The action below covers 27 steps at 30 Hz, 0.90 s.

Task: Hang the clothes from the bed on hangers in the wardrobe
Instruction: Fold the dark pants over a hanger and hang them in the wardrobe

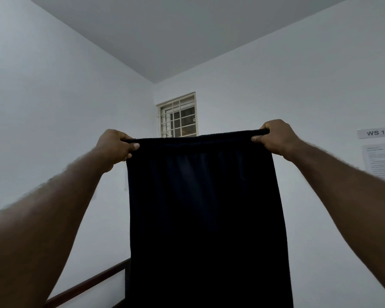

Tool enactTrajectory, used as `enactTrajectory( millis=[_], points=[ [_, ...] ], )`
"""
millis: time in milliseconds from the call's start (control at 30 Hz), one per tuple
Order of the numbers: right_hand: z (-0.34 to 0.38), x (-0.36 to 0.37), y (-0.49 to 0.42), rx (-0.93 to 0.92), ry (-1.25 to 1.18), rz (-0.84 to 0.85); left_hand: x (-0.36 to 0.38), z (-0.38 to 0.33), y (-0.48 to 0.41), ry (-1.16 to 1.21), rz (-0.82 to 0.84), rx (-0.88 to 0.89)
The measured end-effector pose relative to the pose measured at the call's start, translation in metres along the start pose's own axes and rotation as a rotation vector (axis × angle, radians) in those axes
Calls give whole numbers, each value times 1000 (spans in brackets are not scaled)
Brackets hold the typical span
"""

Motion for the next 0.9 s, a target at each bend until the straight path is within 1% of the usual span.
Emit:
enactTrajectory(
  millis=[100, 167, 267, 367, 433, 500, 533, 600, 667, 767, 833, 900],
  points=[
    [-1, 2, 2, -1, -28, 15, 0, 2, 1, 11, -30, 8],
    [-11, 7, 3, 69, -99, 66, 3, -4, 4, 21, -38, 49],
    [-22, 20, 7, 186, -321, 187, 13, -17, 7, 72, -34, 117],
    [-24, 12, 11, 177, -488, 229, 11, -33, 15, 118, -8, 214],
    [-30, 1, 15, 190, -696, 245, 7, -48, 25, 183, 0, 295],
    [-34, 2, 21, 235, -909, 321, 11, -68, 39, 247, 19, 363],
    [-32, 9, 25, 257, -919, 366, 18, -78, 48, 272, 42, 388],
    [-20, 29, 39, 251, -767, 431, 41, -95, 62, 302, 122, 430],
    [2, 52, 59, 141, -571, 473, 68, -105, 78, 327, 228, 443],
    [33, 75, 99, -43, -398, 561, 100, -102, 102, 334, 364, 431],
    [43, 84, 122, -126, -337, 626, 111, -92, 118, 335, 403, 395],
    [41, 90, 139, -138, -318, 673, 118, -78, 133, 345, 404, 353]
  ],
)
Point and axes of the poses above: each hand's wrist, its own y-axis away from the middle knuckle, its own x-axis out of the palm, z = x × y, the point moved 9 cm from there along -y, towards the middle knuckle, and after that the axes turned 14 degrees about x, right-handed, at the moved point
